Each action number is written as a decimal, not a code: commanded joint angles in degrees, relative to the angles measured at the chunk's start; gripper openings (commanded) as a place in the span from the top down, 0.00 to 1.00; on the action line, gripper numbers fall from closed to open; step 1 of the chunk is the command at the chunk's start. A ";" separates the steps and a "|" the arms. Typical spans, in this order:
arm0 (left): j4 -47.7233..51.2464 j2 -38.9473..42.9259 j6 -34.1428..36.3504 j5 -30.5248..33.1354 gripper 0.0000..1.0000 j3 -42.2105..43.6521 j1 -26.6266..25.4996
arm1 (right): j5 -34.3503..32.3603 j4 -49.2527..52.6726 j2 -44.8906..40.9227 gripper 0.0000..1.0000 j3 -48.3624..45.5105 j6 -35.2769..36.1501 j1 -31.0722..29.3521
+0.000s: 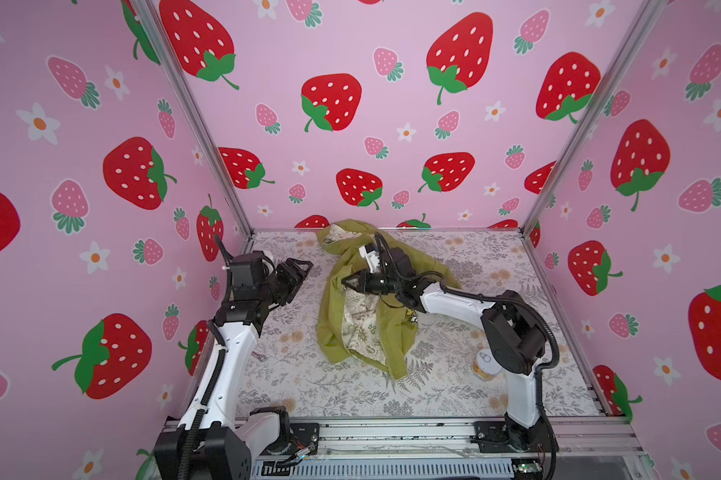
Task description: Zip up the jacket
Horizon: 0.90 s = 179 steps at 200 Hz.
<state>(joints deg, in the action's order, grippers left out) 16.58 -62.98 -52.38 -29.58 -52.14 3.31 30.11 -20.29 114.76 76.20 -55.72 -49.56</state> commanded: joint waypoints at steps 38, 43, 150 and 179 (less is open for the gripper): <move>-6.13 10.54 -12.38 4.70 0.26 13.52 -14.64 | 0.52 -13.06 -6.31 1.00 -16.69 -7.12 -0.92; -6.66 11.64 -13.59 5.74 0.26 14.67 -16.09 | 0.56 -13.90 -6.68 1.00 -17.70 -7.60 -1.13; -23.30 16.94 -20.87 23.58 0.22 27.78 -36.90 | 2.19 -23.01 -18.06 1.00 -28.72 -18.43 -1.90; -31.23 16.39 -20.65 25.68 0.22 30.93 -37.69 | 2.94 -23.28 -18.59 1.00 -29.25 -20.56 -2.22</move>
<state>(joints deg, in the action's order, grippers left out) -4.89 -46.63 -72.69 -8.40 -23.31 -34.00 32.01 -40.45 97.76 48.12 -72.29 -51.18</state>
